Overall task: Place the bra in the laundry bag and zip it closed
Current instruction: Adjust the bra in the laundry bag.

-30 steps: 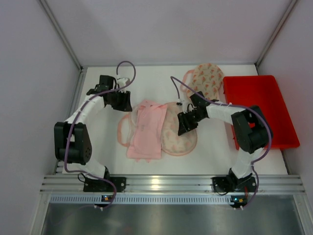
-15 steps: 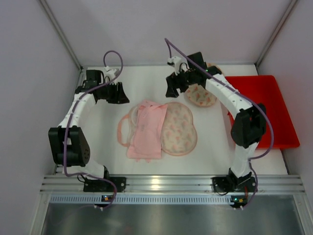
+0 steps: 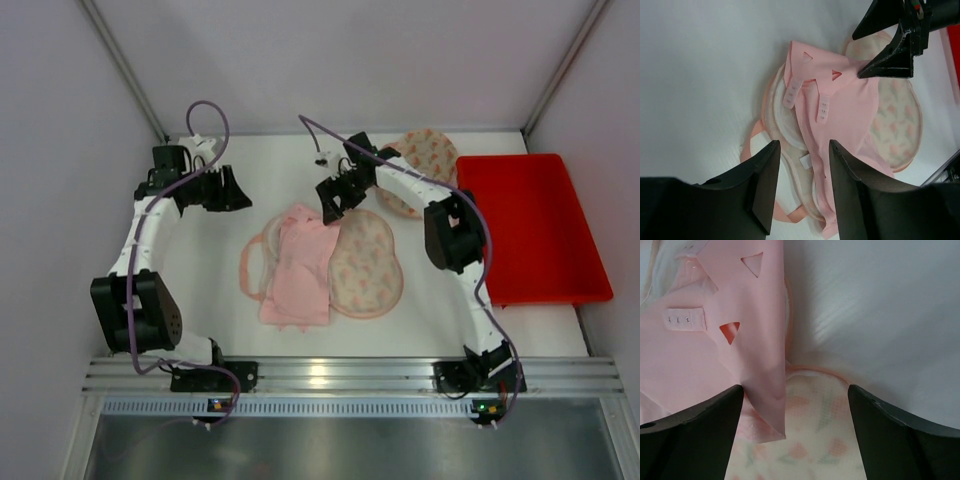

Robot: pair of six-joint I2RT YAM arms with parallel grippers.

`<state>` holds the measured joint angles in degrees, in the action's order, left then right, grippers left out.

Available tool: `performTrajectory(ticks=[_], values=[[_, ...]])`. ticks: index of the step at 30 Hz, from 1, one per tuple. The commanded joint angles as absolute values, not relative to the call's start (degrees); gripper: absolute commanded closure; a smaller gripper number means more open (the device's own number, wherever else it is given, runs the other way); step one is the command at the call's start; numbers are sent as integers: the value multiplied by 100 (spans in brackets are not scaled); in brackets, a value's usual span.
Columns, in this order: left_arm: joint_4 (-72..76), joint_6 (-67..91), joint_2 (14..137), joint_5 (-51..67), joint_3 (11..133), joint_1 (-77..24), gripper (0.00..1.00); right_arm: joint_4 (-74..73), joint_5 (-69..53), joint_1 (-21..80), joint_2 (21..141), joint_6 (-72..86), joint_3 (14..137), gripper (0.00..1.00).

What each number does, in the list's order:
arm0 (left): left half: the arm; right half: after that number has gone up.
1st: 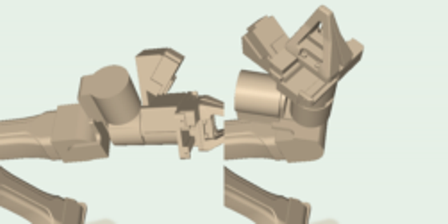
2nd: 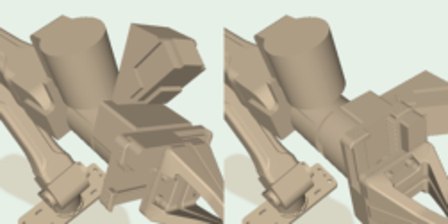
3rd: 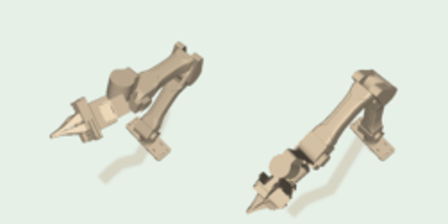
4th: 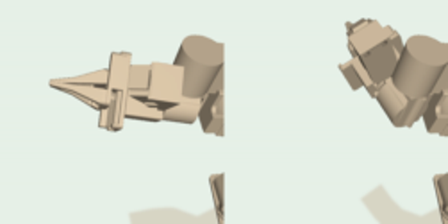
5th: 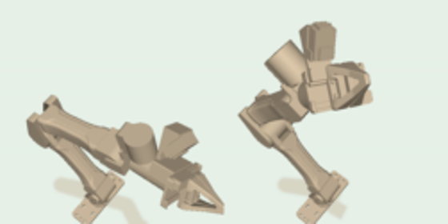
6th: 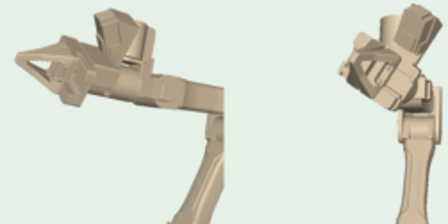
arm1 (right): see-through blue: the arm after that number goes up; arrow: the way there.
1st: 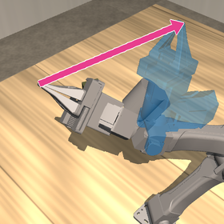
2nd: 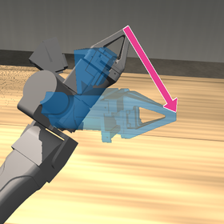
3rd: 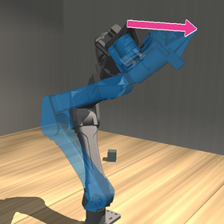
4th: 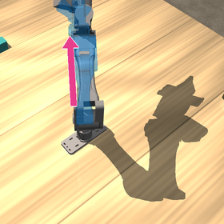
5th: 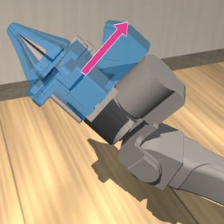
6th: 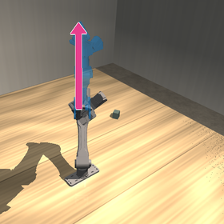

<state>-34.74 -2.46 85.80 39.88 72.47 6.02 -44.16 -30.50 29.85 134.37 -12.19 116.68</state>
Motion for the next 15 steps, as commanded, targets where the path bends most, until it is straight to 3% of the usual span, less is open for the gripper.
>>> performTrajectory(ticks=[1,4,5,8,13,15], values=[[-3437,-237,8279,4210,7137,712,50,-4403,-3251,3217,13157,-1204,11620,14],[-3445,-237,8218,4175,7110,712,50,-4395,-3628,3217,13061,-1195,11400,24],[-3445,-246,8200,4157,7110,712,50,-4377,-3691,3208,13026,-1187,11356,36],[-3437,-237,8191,4122,7128,721,50,-4228,-3884,3208,12789,-1099,11198,57],[-3445,-255,8077,4061,7111,738,50,-4122,-3981,3208,12270,-1011,11110,65],[-3437,-246,8025,4069,7093,738,50,-4078,-3999,3208,12059,-1002,11066,79]])
